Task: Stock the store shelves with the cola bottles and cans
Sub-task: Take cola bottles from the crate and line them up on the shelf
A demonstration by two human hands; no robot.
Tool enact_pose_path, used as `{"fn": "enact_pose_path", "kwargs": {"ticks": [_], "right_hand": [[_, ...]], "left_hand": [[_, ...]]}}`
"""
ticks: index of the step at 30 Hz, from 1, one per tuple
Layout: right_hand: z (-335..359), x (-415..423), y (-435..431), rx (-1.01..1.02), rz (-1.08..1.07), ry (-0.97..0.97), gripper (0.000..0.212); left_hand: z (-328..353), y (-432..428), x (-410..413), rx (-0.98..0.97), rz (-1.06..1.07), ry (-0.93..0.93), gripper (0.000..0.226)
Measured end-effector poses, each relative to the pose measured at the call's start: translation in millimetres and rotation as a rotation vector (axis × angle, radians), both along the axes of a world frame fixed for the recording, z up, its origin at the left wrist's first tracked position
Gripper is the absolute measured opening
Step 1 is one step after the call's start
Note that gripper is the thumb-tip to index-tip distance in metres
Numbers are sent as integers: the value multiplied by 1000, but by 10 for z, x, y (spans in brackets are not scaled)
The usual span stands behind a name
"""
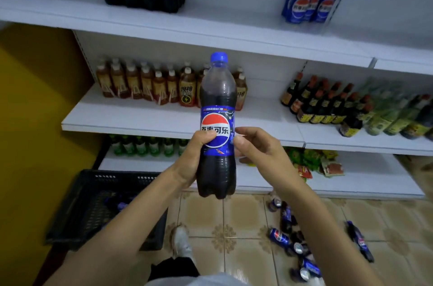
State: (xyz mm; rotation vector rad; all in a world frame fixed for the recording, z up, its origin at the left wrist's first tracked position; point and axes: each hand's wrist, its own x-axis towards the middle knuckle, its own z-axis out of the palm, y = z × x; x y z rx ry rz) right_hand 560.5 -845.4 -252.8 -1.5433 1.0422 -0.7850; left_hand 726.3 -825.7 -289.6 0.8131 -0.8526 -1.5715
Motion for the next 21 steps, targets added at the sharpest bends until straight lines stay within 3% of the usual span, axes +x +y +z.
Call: {"fn": "enact_pose_path", "kwargs": {"ticks": [6,9,12,17,21], "right_hand": [[347,554,-954,-35,71,-9,68],[526,817,-1378,-89,92,-25,78],[710,1026,-1765,-112,82,-57,81],[1011,1395,-2282,-241,152,105,80],[1133,1639,-2697,-345,162,190,71]], "left_hand": [[298,-998,563,-170,42,-92,72],[483,-1449,850,-253,141,-166,47],[773,-1871,1098,-333,163,-268,37],[1095,-2429,1335,-387,188,-361,42],[1166,-2786,1460,-354,205,-378,66]]}}
